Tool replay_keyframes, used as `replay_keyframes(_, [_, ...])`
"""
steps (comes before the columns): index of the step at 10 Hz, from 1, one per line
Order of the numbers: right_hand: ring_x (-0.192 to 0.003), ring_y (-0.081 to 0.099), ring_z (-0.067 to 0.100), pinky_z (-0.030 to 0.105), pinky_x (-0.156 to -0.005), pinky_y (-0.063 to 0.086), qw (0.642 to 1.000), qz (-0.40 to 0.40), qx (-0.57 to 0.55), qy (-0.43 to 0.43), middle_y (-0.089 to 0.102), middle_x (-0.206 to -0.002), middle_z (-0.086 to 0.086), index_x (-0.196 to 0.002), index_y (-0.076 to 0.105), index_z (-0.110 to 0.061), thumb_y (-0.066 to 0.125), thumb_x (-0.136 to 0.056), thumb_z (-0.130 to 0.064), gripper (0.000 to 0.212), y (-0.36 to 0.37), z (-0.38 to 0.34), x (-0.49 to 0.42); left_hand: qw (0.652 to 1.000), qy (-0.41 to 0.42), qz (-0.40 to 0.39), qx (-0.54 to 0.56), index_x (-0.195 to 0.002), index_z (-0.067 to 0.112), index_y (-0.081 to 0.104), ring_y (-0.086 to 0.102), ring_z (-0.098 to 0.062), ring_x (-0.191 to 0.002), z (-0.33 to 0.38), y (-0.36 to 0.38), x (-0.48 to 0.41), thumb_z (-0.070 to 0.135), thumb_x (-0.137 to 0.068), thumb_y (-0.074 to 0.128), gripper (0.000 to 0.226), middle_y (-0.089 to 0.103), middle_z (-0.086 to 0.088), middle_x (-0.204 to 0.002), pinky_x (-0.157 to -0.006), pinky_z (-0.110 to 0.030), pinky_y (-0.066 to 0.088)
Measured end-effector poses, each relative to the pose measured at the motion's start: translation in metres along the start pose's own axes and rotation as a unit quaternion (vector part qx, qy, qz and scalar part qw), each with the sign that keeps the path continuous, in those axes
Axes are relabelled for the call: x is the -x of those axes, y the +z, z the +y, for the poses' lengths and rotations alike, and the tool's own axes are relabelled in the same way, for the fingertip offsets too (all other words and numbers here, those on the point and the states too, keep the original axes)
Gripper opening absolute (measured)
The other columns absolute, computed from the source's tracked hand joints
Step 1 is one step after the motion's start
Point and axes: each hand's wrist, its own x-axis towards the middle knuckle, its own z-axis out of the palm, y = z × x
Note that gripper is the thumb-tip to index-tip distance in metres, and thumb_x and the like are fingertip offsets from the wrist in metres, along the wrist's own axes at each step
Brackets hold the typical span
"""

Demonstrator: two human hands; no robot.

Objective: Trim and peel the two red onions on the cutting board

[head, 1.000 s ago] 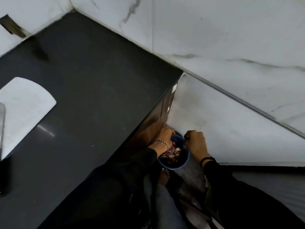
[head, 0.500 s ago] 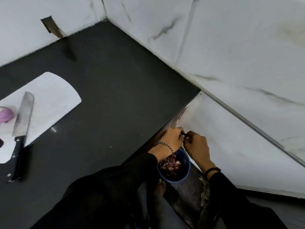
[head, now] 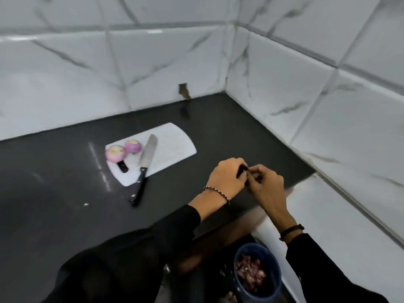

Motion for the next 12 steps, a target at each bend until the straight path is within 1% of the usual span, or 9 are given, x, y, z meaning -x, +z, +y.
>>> replay_keyframes(1, [-0.059, 0.066, 0.005, 0.035, -0.064, 0.06, 0.998, -0.042, -0.012, -0.034, 0.069, -0.066, -0.008, -0.086, 0.069, -0.024, 0.067, -0.094, -0.025, 0.009, 0.028, -0.041, -0.004, 0.997, -0.029, 0.051, -0.04, -0.104, 0.025, 0.067, 0.064, -0.018, -0.098, -0.02, -0.046, 0.015, 0.023, -0.089, 0.062, 0.016, 0.069, 0.004, -0.104, -0.084, -0.04, 0.055])
replay_keyframes(3, [-0.062, 0.065, 0.01, 0.041, -0.064, 0.058, 0.988, -0.127, 0.006, -0.082, 0.066, -0.064, -0.005, -0.079, 0.061, -0.025, 0.065, -0.093, -0.037, 0.018, 0.086, -0.105, 0.003, 0.976, -0.135, 0.129, -0.116, -0.107, 0.029, 0.067, 0.063, -0.016, -0.102, -0.061, -0.117, 0.052, 0.029, -0.092, 0.058, 0.017, 0.071, 0.008, -0.107, -0.082, -0.033, 0.052])
replay_keyframes(4, [-0.07, 0.064, 0.012, 0.036, -0.064, 0.055, 0.976, -0.194, 0.041, -0.093, 0.065, -0.073, -0.008, -0.086, 0.055, -0.024, 0.064, -0.092, -0.042, 0.02, 0.124, -0.126, 0.009, 0.952, -0.215, 0.15, -0.158, -0.106, 0.03, 0.065, 0.063, -0.019, -0.1, -0.083, -0.142, 0.069, 0.03, -0.093, 0.053, 0.018, 0.07, 0.006, -0.106, -0.08, -0.033, 0.05])
replay_keyframes(5, [-0.089, 0.065, 0.025, 0.041, -0.074, 0.054, 0.957, -0.261, 0.069, -0.106, 0.066, -0.096, 0.002, -0.096, 0.051, -0.019, 0.061, -0.092, -0.04, 0.024, 0.165, -0.144, 0.016, 0.929, -0.29, 0.144, -0.18, -0.104, 0.026, 0.064, 0.064, -0.025, -0.097, -0.104, -0.159, 0.087, 0.031, -0.093, 0.05, 0.019, 0.067, -0.001, -0.103, -0.076, -0.032, 0.048])
replay_keyframes(6, [-0.109, 0.062, 0.035, 0.042, -0.087, 0.053, 0.947, -0.294, 0.097, -0.084, 0.061, -0.118, 0.012, -0.113, 0.05, -0.013, 0.06, -0.092, -0.048, 0.042, 0.194, -0.158, 0.02, 0.914, -0.333, 0.137, -0.185, -0.102, 0.022, 0.064, 0.064, -0.024, -0.09, -0.119, -0.168, 0.104, 0.028, -0.091, 0.051, 0.018, 0.068, 0.0, -0.099, -0.073, -0.032, 0.05])
replay_keyframes(7, [-0.117, 0.058, 0.036, 0.042, -0.094, 0.052, 0.944, -0.31, 0.091, -0.063, 0.058, -0.125, 0.013, -0.124, 0.044, -0.011, 0.066, -0.088, -0.046, 0.055, 0.21, -0.159, 0.019, 0.905, -0.36, 0.14, -0.179, -0.098, 0.022, 0.065, 0.061, -0.022, -0.083, -0.13, -0.17, 0.112, 0.025, -0.089, 0.051, 0.018, 0.068, 0.001, -0.097, -0.068, -0.03, 0.048])
replay_keyframes(8, [-0.115, 0.059, 0.035, 0.043, -0.095, 0.054, 0.943, -0.316, 0.091, -0.052, 0.056, -0.126, 0.014, -0.126, 0.04, -0.011, 0.071, -0.085, -0.033, 0.056, 0.212, -0.152, 0.009, 0.901, -0.368, 0.142, -0.179, -0.102, 0.021, 0.066, 0.064, -0.023, -0.088, -0.136, -0.169, 0.114, 0.026, -0.091, 0.051, 0.019, 0.069, 0.0, -0.099, -0.072, -0.032, 0.052])
replay_keyframes(11, [-0.091, 0.063, 0.027, 0.043, -0.081, 0.058, 0.935, -0.305, 0.158, -0.088, 0.057, -0.103, 0.005, -0.107, 0.04, -0.017, 0.066, -0.087, -0.03, 0.035, 0.155, -0.096, -0.053, 0.896, -0.371, 0.148, -0.193, -0.106, 0.022, 0.066, 0.064, -0.023, -0.091, -0.135, -0.167, 0.087, 0.026, -0.092, 0.05, 0.021, 0.068, 0.0, -0.101, -0.071, -0.029, 0.05])
replay_keyframes(12, [-0.097, 0.062, 0.028, 0.041, -0.082, 0.054, 0.918, -0.297, 0.235, -0.115, 0.059, -0.11, 0.007, -0.111, 0.04, -0.015, 0.062, -0.091, -0.035, 0.035, 0.14, -0.095, -0.067, 0.899, -0.359, 0.148, -0.204, -0.101, 0.019, 0.066, 0.062, -0.022, -0.086, -0.129, -0.163, 0.076, 0.025, -0.092, 0.049, 0.02, 0.067, -0.001, -0.098, -0.07, -0.03, 0.05])
